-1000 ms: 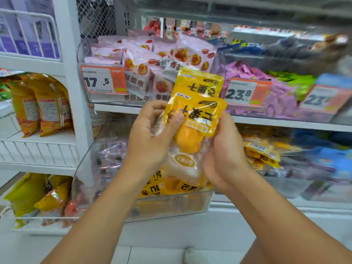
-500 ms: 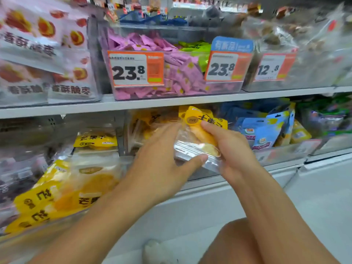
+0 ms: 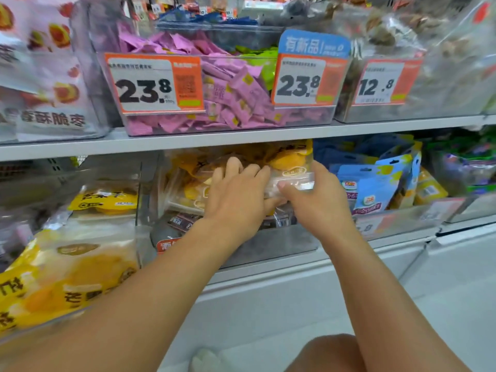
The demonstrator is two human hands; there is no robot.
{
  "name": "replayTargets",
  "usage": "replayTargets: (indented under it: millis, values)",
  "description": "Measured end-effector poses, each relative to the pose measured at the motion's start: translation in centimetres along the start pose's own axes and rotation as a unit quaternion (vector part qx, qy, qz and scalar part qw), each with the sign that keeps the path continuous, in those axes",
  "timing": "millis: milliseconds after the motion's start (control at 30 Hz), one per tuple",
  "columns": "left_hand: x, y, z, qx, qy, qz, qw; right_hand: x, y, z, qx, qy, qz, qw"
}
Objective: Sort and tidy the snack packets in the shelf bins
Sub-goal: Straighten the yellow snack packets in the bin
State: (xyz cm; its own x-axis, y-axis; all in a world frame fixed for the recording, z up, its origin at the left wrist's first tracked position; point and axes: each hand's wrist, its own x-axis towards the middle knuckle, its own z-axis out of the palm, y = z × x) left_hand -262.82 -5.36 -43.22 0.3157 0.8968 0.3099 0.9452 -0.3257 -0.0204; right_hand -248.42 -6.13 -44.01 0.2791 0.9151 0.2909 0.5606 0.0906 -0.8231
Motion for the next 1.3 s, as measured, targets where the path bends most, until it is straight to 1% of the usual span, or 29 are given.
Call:
replayTargets:
  millis: [67,100,200,267,367,467,567,633,700,767,800,833,867,900,967,1033,1067,1100,1133,1167,1200,1233,1267,1300]
  values:
    - [0.1,-0.1,0.4,0.007,0.011,-0.004,1.0,1.0,0.6,0.5,-0.031,0.02,-0.002,0.999]
    - [-0.1,-0.1,0.5,0.015,0.017,-0.006,1.0,1.5,0.5,1.0,-0.066,0.025,0.008,0.997]
    - [-1.0,-0.5,0.6,0.041,0.031,-0.006,0.999,2.0,-0.5,2.3,-0.22,-0.006,0.042,0.975]
    - [-1.5,-1.0,0.6,0.031,0.023,-0.006,0.999,1.6,-1.3,2.6,-0.263,-0.021,0.041,0.964]
    - [-1.5,-1.5,0.6,-0.019,-0.003,-0.002,1.0,1.0,-1.3,2.1,-0.27,-0.035,0.032,0.962]
    - [-1.3,-1.7,0.5,-0.056,-0.012,-0.002,0.998,0.4,-0.6,1.8,-0.274,-0.064,-0.022,0.959]
    - [-1.4,-2.1,0.2,-0.063,-0.025,-0.005,0.998,0.5,-0.5,1.8,-0.261,-0.093,-0.012,0.961]
    - [-2.0,-2.7,-0.5,-0.071,-0.038,0.007,0.997,0.6,-1.2,1.6,-0.259,-0.086,-0.009,0.962]
    - [-3.0,-3.4,-1.8,-0.086,-0.041,0.023,0.995,-0.6,-2.6,1.1,-0.282,-0.065,-0.023,0.957]
    - [-4.7,-4.2,-3.9,-0.103,-0.027,0.038,0.994,-3.2,-4.3,0.7,-0.299,-0.014,-0.077,0.951]
    - [-5.9,-4.9,-5.1,-0.108,-0.014,0.044,0.993,-4.8,-5.3,0.8,-0.276,0.019,-0.125,0.953]
    - [-7.3,-5.8,-6.2,-0.116,0.005,0.056,0.992,-6.4,-6.5,1.3,-0.224,0.04,-0.174,0.958]
    - [-8.7,-6.8,-7.3,-0.129,0.029,0.073,0.989,-7.8,-7.7,2.1,-0.157,0.038,-0.214,0.963]
    - [-10.2,-7.9,-8.3,-0.15,0.055,0.089,0.983,-8.9,-8.8,3.1,-0.096,0.012,-0.252,0.963]
    - [-12.8,-10.4,-10.0,-0.191,0.104,0.105,0.97,-10.5,-11.1,5.6,-0.01,-0.04,-0.314,0.949]
    - [-15.0,-13.2,-11.3,-0.194,0.168,0.106,0.961,-11.4,-13.4,7.7,0.05,-0.058,-0.345,0.936]
    - [-16.1,-14.8,-11.9,-0.189,0.202,0.094,0.956,-11.8,-14.4,8.7,0.074,-0.081,-0.351,0.93]
    - [-17.4,-16.5,-12.2,-0.187,0.226,0.067,0.954,-12.3,-15.1,9.7,0.088,-0.127,-0.349,0.924]
    - [-18.7,-18.4,-12.0,-0.184,0.232,0.029,0.955,-12.7,-15.6,10.7,0.081,-0.189,-0.342,0.917]
    - [-20.2,-20.4,-11.6,-0.173,0.219,-0.017,0.96,-13.2,-16.1,11.7,0.027,-0.242,-0.349,0.905]
    - [-21.7,-22.3,-10.7,-0.157,0.184,-0.074,0.967,-13.5,-16.4,12.6,-0.069,-0.269,-0.378,0.883]
    - [-23.2,-24.0,-9.6,-0.144,0.134,-0.127,0.972,-13.5,-16.5,13.6,-0.168,-0.273,-0.41,0.854]
    - [-24.4,-25.3,-8.5,-0.144,0.074,-0.164,0.973,-13.5,-16.8,14.4,-0.241,-0.272,-0.427,0.828]
    - [-25.3,-26.2,-7.5,-0.156,0.012,-0.182,0.971,-13.3,-17.3,15.0,-0.282,-0.282,-0.421,0.815]
